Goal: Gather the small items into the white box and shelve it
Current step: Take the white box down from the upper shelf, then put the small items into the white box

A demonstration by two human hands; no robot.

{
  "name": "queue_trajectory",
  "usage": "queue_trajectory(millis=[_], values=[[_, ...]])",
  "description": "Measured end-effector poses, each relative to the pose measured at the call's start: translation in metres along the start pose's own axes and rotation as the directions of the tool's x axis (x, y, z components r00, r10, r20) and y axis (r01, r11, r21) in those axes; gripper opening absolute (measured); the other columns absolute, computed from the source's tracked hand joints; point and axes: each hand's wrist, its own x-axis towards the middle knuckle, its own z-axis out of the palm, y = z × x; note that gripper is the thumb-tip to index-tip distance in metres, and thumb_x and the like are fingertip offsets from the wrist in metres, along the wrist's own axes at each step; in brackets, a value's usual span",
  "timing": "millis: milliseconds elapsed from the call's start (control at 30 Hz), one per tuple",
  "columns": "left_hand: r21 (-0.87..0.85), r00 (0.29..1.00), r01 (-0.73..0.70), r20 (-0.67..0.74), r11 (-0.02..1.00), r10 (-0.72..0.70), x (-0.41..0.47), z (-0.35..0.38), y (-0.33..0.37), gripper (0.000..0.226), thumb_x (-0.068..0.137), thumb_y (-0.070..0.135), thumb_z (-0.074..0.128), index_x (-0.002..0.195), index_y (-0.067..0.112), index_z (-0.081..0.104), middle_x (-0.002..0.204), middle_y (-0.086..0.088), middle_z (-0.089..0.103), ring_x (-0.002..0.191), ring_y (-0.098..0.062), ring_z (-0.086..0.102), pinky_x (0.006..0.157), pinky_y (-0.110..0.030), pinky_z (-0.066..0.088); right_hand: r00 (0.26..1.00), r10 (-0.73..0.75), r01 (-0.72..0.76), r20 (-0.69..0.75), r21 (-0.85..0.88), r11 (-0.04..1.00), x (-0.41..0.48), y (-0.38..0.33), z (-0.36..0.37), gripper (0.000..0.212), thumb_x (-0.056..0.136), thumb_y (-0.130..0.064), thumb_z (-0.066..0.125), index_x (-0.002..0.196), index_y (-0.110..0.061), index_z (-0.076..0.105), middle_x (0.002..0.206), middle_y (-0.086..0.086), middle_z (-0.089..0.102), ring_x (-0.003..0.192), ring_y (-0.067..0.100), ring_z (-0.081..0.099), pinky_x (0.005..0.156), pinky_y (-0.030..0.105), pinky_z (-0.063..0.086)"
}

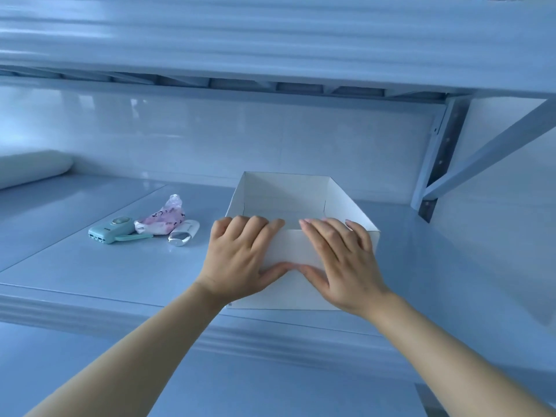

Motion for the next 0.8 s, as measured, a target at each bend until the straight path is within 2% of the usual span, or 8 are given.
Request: queue_trajectory(millis=[67, 167, 300, 433, 533, 667, 800], values=[[0.017, 1.0, -0.013, -0.016, 1.0, 0.013, 0.002, 0.006, -0.001, 0.061, 0.077, 0.066, 0.049, 0.113, 0.017, 0.054, 0.085, -0.001, 0.061, 0.076, -0.022, 0.043, 0.069, -0.037, 0.031, 0.997, -0.06, 0.059, 0.047, 0.005, 0.998, -0.001, 0.014, 0.0, 0.059, 0.089, -0.044, 0.046, 0.14, -0.017, 0.03, 0.138, 0.0, 0.048, 0.126, 0.02, 0.039, 0.105, 0.036, 0.023], [0.009, 0.999, -0.035, 0.003, 0.999, 0.035, 0.005, 0.011, -0.007, 0.062, 0.078, 0.066, 0.049, 0.114, 0.016, 0.053, 0.086, -0.002, 0.062, 0.076, -0.023, 0.044, 0.068, -0.037, 0.032, 0.987, -0.125, 0.127, 0.097, -0.017, 0.992, 0.001, 0.035, -0.001, 0.056, 0.089, -0.045, 0.045, 0.139, -0.023, 0.031, 0.14, -0.003, 0.046, 0.127, 0.018, 0.038, 0.104, 0.04, 0.023], [0.003, 0.996, -0.083, 0.023, 0.997, 0.083, 0.005, 0.015, -0.017, 0.064, 0.08, 0.063, 0.049, 0.119, 0.013, 0.051, 0.091, -0.005, 0.062, 0.078, -0.023, 0.044, 0.069, -0.037, 0.031, 0.994, -0.079, 0.078, 0.077, 0.014, 0.997, -0.002, 0.048, 0.0, 0.059, 0.085, -0.05, 0.051, 0.136, -0.026, 0.034, 0.127, -0.005, 0.051, 0.105, 0.019, 0.047, 0.092, 0.041, 0.028], [0.003, 0.994, -0.079, 0.073, 0.997, 0.079, 0.008, 0.016, -0.023, 0.065, 0.081, 0.063, 0.048, 0.12, 0.011, 0.049, 0.092, -0.007, 0.063, 0.08, -0.024, 0.045, 0.071, -0.038, 0.031, 0.997, -0.022, 0.018, 0.075, 0.047, 0.999, 0.002, 0.044, 0.005, 0.058, 0.082, -0.051, 0.052, 0.132, -0.024, 0.039, 0.112, 0.002, 0.061, 0.093, 0.02, 0.045, 0.087, 0.038, 0.029], [0.013, 0.992, -0.079, 0.103, 0.997, 0.077, 0.007, 0.016, -0.025, 0.065, 0.081, 0.062, 0.049, 0.121, 0.01, 0.048, 0.096, -0.008, 0.064, 0.084, -0.023, 0.045, 0.076, -0.038, 0.031, 0.996, -0.009, 0.005, 0.091, 0.041, 0.999, 0.002, 0.038, 0.004, 0.057, 0.083, -0.05, 0.052, 0.132, -0.024, 0.039, 0.114, 0.001, 0.062, 0.099, 0.02, 0.045, 0.089, 0.039, 0.028], [-0.062, 0.983, -0.066, 0.168, 0.996, 0.076, 0.009, 0.006, -0.028, 0.06, 0.084, 0.057, 0.046, 0.127, 0.015, 0.045, 0.115, -0.007, 0.06, 0.106, -0.022, 0.048, 0.087, -0.04, 0.033, 0.999, 0.042, -0.045, 0.03, 0.08, 0.996, 0.012, 0.018, -0.002, 0.047, 0.083, -0.047, 0.054, 0.124, -0.024, 0.05, 0.121, -0.004, 0.057, 0.11, 0.018, 0.044, 0.098, 0.044, 0.022], [-0.136, 0.971, -0.017, 0.233, 0.991, 0.049, 0.016, -0.018, -0.043, 0.052, 0.087, 0.047, 0.043, 0.13, 0.017, 0.047, 0.127, -0.009, 0.054, 0.113, -0.026, 0.049, 0.09, -0.039, 0.036, 1.0, -0.013, 0.01, 0.013, 0.185, 0.983, 0.04, -0.012, -0.007, 0.037, 0.086, -0.043, 0.051, 0.116, -0.022, 0.057, 0.124, -0.001, 0.055, 0.115, 0.02, 0.043, 0.101, 0.044, 0.023]])
